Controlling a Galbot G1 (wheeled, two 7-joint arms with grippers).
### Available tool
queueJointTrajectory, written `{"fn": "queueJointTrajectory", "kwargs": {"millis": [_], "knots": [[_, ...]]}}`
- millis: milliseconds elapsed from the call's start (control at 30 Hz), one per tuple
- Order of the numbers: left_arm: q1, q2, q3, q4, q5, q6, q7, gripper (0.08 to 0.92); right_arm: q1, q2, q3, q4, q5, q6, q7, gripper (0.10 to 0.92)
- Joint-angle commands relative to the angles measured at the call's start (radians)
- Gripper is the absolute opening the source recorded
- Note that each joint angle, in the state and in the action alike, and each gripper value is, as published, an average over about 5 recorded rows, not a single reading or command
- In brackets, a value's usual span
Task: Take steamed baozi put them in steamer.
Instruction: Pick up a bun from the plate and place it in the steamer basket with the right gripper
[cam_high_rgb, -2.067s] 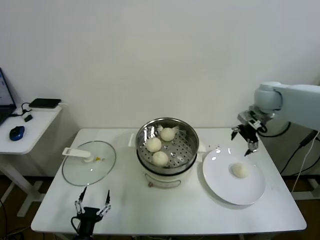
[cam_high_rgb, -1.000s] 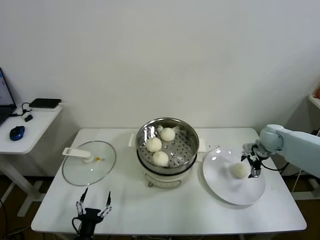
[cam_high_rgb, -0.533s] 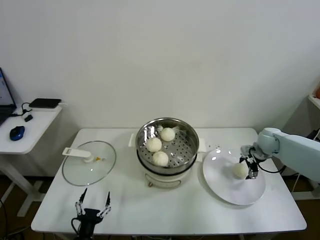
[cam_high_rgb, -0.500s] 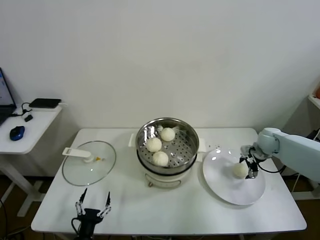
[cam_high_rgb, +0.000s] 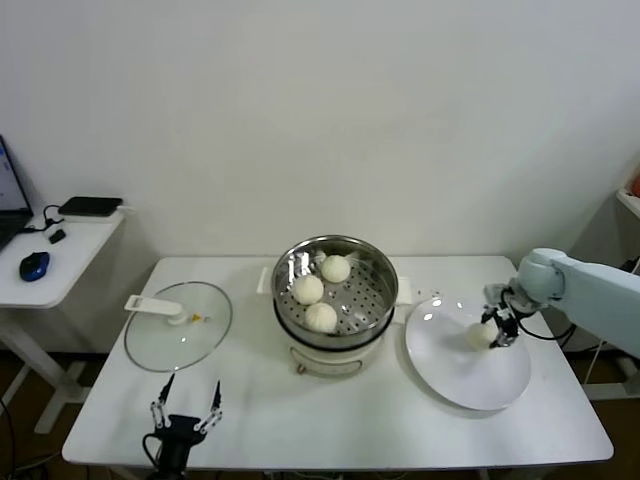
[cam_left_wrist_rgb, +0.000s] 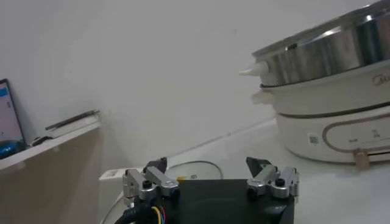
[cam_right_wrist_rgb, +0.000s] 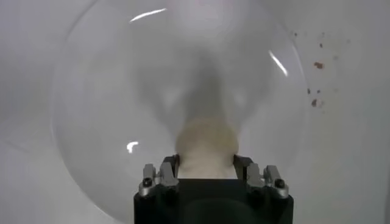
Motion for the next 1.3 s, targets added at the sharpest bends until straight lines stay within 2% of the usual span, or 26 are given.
{"fn": "queueJointTrajectory", "kwargs": {"millis": [33, 367, 667, 867, 1300], "knots": [[0.0, -0.049, 0.004, -0.003, 0.0, 0.003, 0.004, 0.823, 0.42, 0.003, -0.32, 0.123, 0.258, -0.021, -0.038, 0.61], [-0.008, -0.049, 0.017, 0.011, 0.003, 0.001, 0.004, 0.823, 0.75, 0.129, -0.392, 0.241, 0.475, -0.103, -0.104, 0.611], [-0.018, -0.049, 0.018, 0.024, -0.001, 0.002, 0.005, 0.823, 0.789, 0.233, -0.308, 0.327, 0.581, -0.185, -0.069, 0.611], [-0.023, -0.049, 0.022, 0.03, -0.002, 0.002, 0.006, 0.823, 0.691, 0.281, -0.239, 0.351, 0.566, -0.244, -0.004, 0.611], [-0.026, -0.049, 0.013, 0.042, -0.012, 0.004, 0.005, 0.823, 0.452, 0.33, -0.186, 0.283, 0.4, -0.286, 0.063, 0.611]]}}
